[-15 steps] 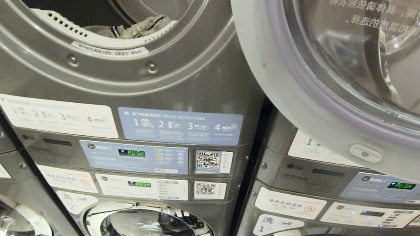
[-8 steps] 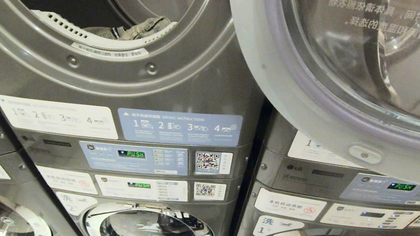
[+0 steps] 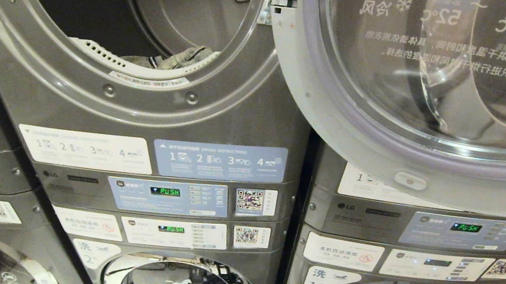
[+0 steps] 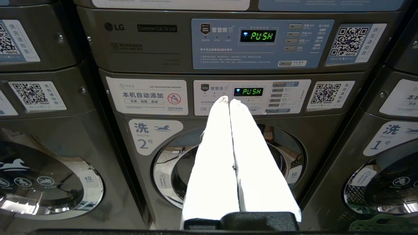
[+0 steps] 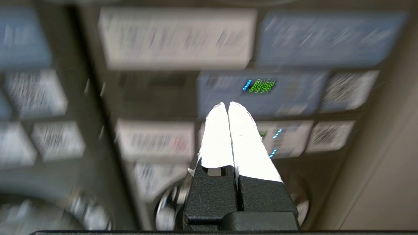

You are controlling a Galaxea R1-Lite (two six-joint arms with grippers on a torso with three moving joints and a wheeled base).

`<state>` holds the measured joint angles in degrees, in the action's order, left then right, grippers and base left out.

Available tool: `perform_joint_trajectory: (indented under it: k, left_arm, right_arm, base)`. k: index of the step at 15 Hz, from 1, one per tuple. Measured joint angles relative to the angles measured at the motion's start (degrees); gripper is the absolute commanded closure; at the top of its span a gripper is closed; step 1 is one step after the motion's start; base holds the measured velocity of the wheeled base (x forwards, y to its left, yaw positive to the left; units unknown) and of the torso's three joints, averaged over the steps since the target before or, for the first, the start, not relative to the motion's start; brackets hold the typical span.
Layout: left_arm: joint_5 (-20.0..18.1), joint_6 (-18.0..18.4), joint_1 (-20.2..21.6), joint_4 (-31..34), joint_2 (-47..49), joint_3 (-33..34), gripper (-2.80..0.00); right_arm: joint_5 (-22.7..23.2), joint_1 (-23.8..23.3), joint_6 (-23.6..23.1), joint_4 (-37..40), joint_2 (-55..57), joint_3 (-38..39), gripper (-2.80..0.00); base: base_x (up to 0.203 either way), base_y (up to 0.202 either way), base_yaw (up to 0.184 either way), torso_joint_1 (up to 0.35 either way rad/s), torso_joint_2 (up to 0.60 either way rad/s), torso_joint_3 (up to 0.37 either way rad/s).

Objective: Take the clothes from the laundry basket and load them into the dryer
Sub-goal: Close the dryer

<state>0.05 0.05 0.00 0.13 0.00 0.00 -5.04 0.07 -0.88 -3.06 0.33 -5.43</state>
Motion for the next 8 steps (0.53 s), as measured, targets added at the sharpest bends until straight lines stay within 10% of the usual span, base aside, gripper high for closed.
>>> perform_joint_trajectory:
  k: [8]
  left_arm:
    - [0.0, 0.0, 0.0, 0.0, 0.0, 0.0, 0.0]
  right_arm:
    - [-24.0, 0.0, 19.9, -2.7, 29.8, -23.2, 0.0]
  base:
    - [0.0, 0.0, 0.0, 0.001, 0.0, 0.004]
